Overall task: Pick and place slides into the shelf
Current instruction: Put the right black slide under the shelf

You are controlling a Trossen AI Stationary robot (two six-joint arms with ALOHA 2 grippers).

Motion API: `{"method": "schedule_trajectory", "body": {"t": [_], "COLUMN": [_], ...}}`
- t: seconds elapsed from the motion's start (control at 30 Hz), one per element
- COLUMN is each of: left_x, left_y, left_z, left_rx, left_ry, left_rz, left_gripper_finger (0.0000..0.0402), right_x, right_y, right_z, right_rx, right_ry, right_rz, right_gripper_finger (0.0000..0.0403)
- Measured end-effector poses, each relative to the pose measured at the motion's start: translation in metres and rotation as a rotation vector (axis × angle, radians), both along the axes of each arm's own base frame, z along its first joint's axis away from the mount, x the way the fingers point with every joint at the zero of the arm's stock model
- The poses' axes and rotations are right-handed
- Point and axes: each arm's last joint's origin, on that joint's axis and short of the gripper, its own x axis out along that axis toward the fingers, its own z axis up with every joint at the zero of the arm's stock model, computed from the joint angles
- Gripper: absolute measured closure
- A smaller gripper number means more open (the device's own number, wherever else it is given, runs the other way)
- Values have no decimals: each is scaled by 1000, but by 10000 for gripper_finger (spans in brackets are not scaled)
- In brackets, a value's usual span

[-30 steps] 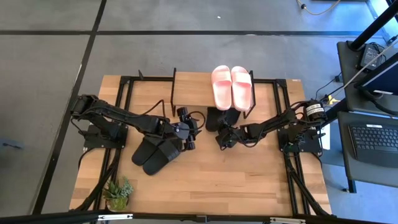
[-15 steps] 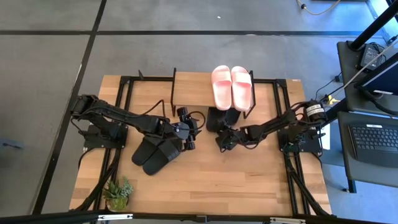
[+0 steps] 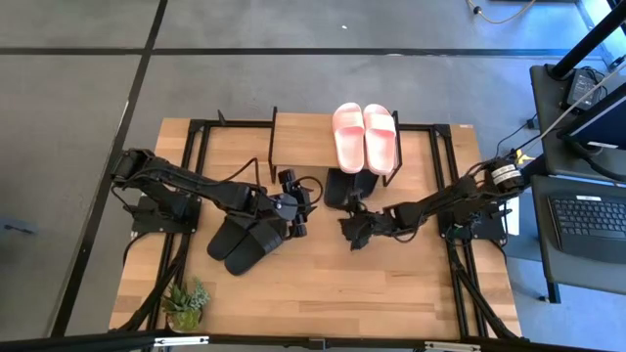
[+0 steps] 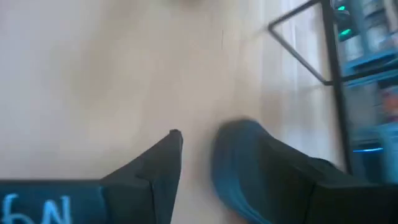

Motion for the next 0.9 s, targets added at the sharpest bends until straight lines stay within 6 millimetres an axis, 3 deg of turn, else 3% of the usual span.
{"method": "schedule_trajectory", "body": {"t": [0.2,0.37,0.63,0.9], "left_x": [-1,-1,0,0], "left_y": [-7,-8,-4,-5], "left_z": [-1,-2,-2,-3], "left_rx": [-15,-122,-163,-181], "left_ry": [10,9,13,14], "left_rz": [-26,-89,-109,-99], "left_gripper_finger": [191,191,191,191], "right_x": [-5,-2,8,15], "right_y": [2,-7,-24,-45], "right_z": [35,33,2,-2], "right_rx": [593,1018,1118,1087], "right_ry": [-204,-128,-69,-183], "right_rz": [-100,-154,-326,-424], "right_gripper_finger": [207,207,207,207]}}
